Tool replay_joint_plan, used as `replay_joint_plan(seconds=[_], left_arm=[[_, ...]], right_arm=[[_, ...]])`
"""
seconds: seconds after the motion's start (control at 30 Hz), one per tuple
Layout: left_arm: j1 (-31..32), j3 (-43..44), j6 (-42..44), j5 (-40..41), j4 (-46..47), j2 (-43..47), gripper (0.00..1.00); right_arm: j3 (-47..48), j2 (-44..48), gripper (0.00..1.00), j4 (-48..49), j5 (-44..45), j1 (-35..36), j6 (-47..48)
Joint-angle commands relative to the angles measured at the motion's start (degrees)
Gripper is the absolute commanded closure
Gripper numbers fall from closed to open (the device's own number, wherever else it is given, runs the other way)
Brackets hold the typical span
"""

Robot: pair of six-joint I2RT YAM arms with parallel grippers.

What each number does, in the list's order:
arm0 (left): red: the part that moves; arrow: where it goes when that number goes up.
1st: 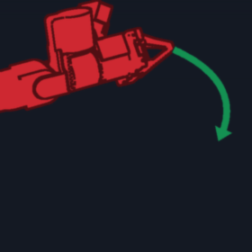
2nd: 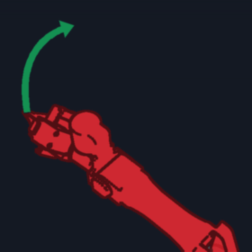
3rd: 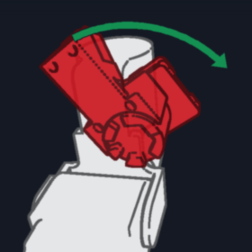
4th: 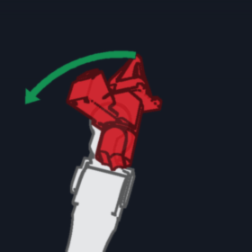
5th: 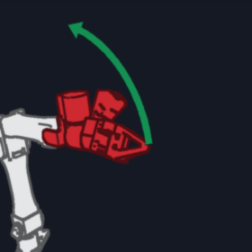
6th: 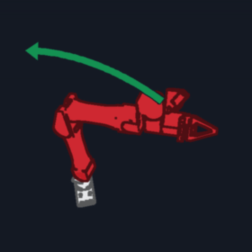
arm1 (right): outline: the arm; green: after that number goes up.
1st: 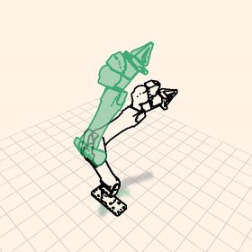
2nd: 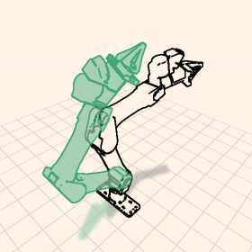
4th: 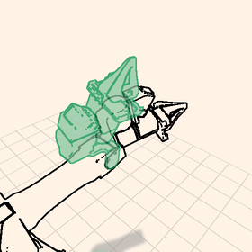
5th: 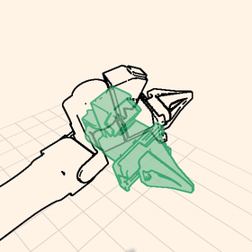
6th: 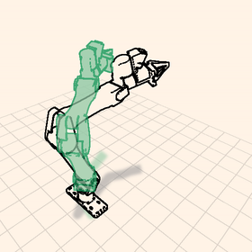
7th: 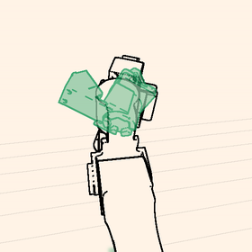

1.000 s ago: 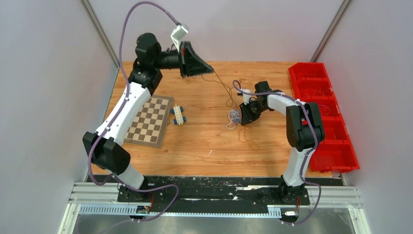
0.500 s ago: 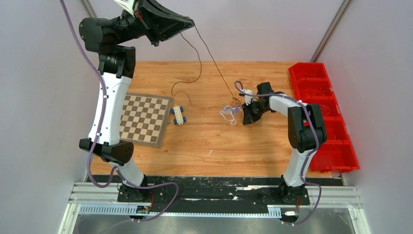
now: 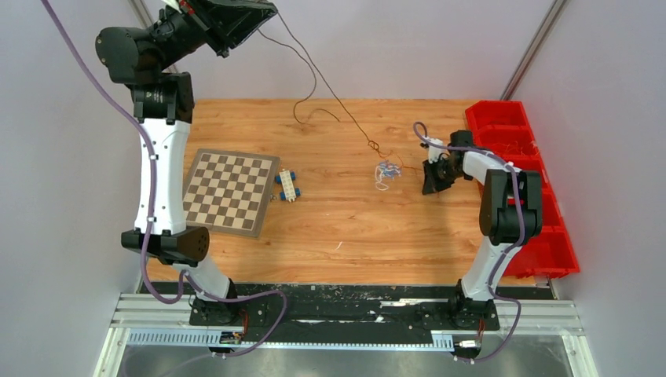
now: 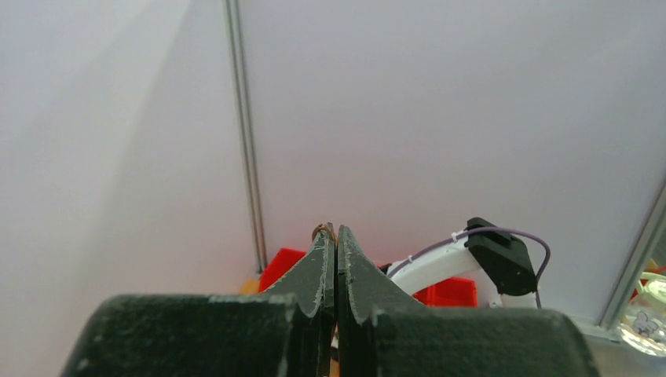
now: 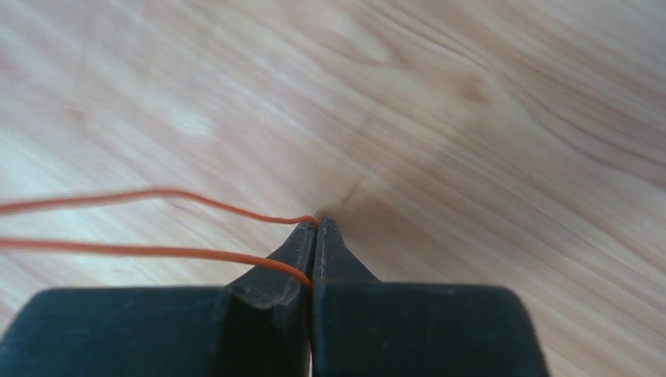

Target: Untangle the cables

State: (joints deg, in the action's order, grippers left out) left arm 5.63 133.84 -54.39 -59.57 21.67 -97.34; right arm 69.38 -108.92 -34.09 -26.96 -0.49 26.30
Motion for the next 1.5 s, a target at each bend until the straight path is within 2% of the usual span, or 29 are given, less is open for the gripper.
replay_joint_plan(seconds=[0.0, 0.13, 0.57, 0.67, 0.8, 0.87, 0.9, 0.93, 1.0, 1.13, 1.33, 1.47], left_arm=[[-3.7, -5.6, -1.9, 1.1, 1.5, 5.8, 1.0], [-8.6, -8.9, -3.4, 0.6, 2.5, 7.3, 1.0], [-26.7, -4.7, -1.4, 7.8, -0.4, 9.1, 1.0], [-26.2, -6.1, -4.1, 6.0, 0.4, 9.1, 1.0], [-21.3, -14.3, -6.0, 0.6, 4.7, 11.4, 1.0], [-18.9, -16.7, -5.5, -1.0, 5.0, 12.3, 1.0], [-18.1, -17.5, -4.9, -2.1, 4.9, 12.5, 1.0], [-16.8, -18.5, -4.6, -2.9, 4.9, 12.9, 1.0], [-14.5, -19.8, -4.6, -5.4, 4.7, 12.9, 1.0], [-8.1, -25.4, -3.3, -10.9, 4.2, 14.4, 1.0], [2.7, -33.2, 3.7, -14.8, -1.2, 15.1, 1.0], [8.3, -35.2, 4.8, -14.6, -1.2, 13.3, 1.0]], right_arm=[[-1.6, -3.7, 1.0, -3.1, 14.5, -4.5, 4.4], [-2.4, -3.0, 1.0, -3.2, 15.4, -4.9, 5.0], [-2.2, -5.0, 1.0, -2.9, 19.4, -8.2, 7.4], [-1.4, -4.3, 1.0, -5.8, 13.4, -8.2, 8.9], [1.0, -0.9, 1.0, -11.1, 1.3, -6.5, 9.7], [2.0, 1.9, 0.93, -12.6, -3.6, -4.6, 9.8], [2.9, 3.2, 0.86, -13.6, -6.0, -3.6, 9.7], [3.9, 4.4, 0.72, -14.8, -8.3, -2.6, 9.8], [6.6, 6.8, 0.37, -17.2, -12.3, -0.7, 9.8], [14.5, 11.1, 0.01, -20.6, -17.4, 1.7, 9.3], [28.0, 17.1, 0.0, -21.1, -29.4, 6.7, 5.1], [30.9, 21.8, 0.0, -15.7, -33.7, 13.9, -1.7]])
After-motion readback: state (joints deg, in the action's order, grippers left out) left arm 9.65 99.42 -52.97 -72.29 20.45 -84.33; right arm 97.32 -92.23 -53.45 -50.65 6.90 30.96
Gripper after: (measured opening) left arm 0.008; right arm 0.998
